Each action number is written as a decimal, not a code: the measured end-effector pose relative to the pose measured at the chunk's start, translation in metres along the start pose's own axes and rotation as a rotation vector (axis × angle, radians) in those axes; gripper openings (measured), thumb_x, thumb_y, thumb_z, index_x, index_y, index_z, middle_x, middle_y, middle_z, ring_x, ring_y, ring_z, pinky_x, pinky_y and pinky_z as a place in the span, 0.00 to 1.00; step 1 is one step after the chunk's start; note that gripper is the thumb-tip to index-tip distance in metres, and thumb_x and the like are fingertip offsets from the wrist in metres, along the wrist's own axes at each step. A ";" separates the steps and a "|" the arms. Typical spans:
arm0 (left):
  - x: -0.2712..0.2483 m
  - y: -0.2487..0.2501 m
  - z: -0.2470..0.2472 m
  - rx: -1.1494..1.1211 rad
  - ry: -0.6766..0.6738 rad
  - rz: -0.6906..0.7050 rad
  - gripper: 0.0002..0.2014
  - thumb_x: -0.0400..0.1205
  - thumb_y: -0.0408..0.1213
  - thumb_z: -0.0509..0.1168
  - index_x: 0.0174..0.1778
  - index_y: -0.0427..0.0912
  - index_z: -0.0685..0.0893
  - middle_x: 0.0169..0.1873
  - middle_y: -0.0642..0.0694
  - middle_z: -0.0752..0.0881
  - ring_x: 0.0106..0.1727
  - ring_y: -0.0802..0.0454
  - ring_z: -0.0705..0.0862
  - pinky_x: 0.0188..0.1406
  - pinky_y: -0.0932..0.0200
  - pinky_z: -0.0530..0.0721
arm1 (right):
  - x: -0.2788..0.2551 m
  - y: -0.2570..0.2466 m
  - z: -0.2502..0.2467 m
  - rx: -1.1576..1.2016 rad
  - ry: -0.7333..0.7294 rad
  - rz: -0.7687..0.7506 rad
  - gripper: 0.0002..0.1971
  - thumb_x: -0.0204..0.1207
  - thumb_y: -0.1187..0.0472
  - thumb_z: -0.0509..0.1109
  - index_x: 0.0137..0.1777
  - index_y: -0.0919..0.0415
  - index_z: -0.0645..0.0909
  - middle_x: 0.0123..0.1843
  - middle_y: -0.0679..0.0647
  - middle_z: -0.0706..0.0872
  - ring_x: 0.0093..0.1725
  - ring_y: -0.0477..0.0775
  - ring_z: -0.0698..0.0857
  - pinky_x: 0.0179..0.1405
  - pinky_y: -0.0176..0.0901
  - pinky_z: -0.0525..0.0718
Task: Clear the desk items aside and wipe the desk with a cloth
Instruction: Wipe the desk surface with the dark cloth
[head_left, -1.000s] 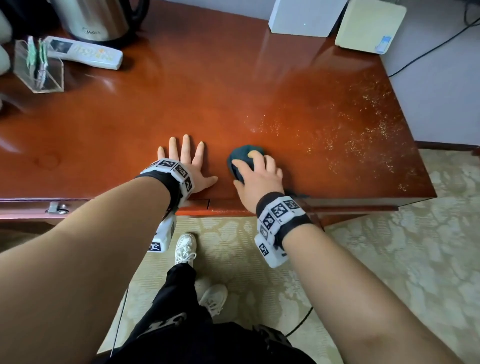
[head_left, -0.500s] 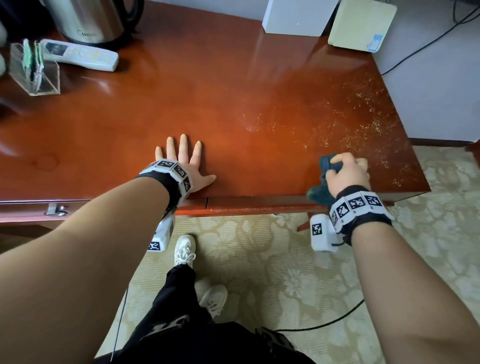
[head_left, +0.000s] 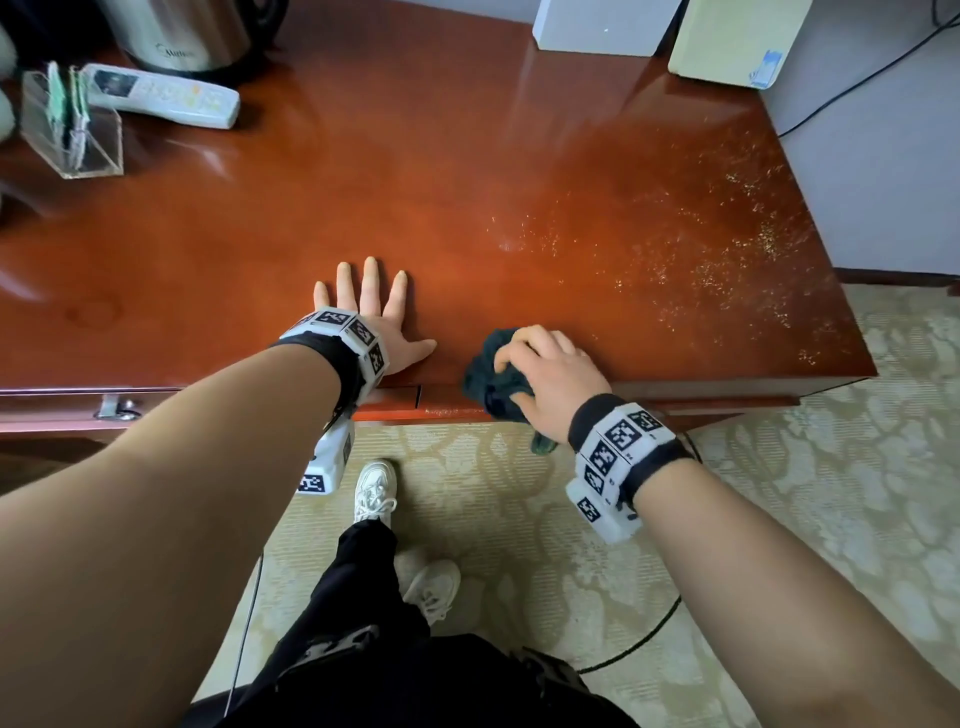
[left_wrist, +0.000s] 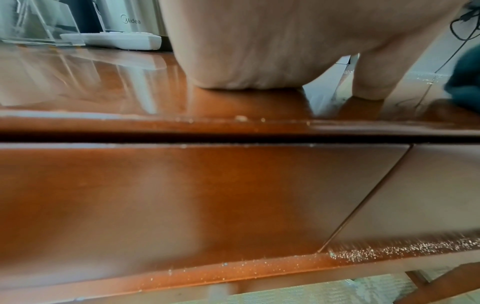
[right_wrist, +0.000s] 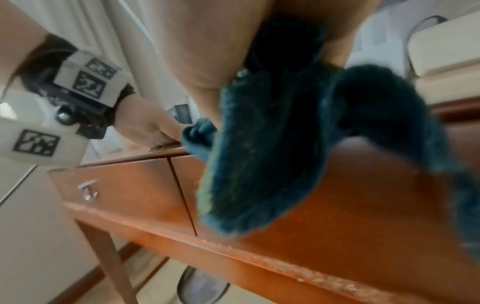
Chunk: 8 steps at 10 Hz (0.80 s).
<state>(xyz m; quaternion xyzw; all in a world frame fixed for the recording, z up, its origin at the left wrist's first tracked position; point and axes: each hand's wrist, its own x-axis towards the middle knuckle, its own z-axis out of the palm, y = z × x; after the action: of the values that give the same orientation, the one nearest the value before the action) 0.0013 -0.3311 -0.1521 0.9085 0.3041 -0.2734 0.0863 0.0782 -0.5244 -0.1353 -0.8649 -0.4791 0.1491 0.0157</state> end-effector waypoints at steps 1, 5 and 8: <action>0.000 -0.001 0.000 -0.007 -0.003 0.002 0.44 0.78 0.69 0.48 0.81 0.54 0.33 0.81 0.46 0.31 0.82 0.40 0.32 0.80 0.38 0.37 | -0.007 0.022 -0.016 -0.144 -0.053 0.110 0.18 0.72 0.70 0.64 0.58 0.51 0.71 0.64 0.52 0.70 0.60 0.56 0.72 0.42 0.44 0.72; 0.000 -0.002 0.002 -0.016 0.020 0.014 0.44 0.78 0.69 0.49 0.81 0.54 0.34 0.81 0.45 0.32 0.82 0.40 0.33 0.80 0.38 0.37 | 0.009 -0.006 0.008 0.077 0.042 0.080 0.20 0.80 0.57 0.62 0.72 0.46 0.68 0.74 0.50 0.66 0.71 0.57 0.67 0.68 0.52 0.67; -0.005 -0.002 -0.001 -0.045 0.017 0.016 0.44 0.78 0.68 0.50 0.81 0.54 0.35 0.81 0.46 0.32 0.82 0.41 0.33 0.81 0.39 0.37 | -0.008 0.079 -0.041 0.375 0.096 0.570 0.20 0.82 0.66 0.58 0.72 0.56 0.67 0.72 0.60 0.71 0.61 0.63 0.78 0.57 0.47 0.76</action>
<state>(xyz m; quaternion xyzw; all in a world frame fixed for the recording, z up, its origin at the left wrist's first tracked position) -0.0029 -0.3318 -0.1479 0.9110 0.3036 -0.2582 0.1061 0.1506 -0.5691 -0.1075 -0.9521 -0.1810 0.1920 0.1548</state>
